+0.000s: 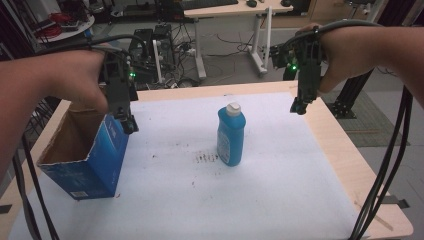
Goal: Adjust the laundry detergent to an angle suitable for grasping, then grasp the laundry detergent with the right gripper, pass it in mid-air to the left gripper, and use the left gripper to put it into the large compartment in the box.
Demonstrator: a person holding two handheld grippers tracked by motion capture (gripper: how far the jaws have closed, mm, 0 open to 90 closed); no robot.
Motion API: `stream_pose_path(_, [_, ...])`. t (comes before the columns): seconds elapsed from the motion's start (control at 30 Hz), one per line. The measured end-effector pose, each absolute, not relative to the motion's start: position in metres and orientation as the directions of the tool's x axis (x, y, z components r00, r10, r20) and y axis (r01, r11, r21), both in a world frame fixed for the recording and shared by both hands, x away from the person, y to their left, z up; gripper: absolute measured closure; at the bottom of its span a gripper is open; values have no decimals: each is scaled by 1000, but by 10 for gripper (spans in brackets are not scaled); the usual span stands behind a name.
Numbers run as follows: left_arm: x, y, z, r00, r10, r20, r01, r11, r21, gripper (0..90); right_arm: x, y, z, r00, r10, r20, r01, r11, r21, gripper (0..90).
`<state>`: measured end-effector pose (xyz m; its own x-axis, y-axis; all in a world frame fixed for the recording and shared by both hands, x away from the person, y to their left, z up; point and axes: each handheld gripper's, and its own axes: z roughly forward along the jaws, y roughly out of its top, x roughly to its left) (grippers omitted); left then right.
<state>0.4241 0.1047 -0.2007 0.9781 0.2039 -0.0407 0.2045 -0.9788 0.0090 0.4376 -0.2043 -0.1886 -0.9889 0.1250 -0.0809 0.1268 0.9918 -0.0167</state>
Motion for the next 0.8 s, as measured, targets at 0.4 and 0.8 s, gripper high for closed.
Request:
stream_pose_path(0.4, [427, 105, -200, 978, 206, -37, 207, -978, 17, 18, 438, -202, -188, -989, 124, -84, 126, 992, -14, 8])
stream_pose_path(0.8, [427, 109, -203, 979, 200, -39, 200, -980, 16, 18, 437, -202, -192, -986, 133, -104, 137, 990, -39, 8])
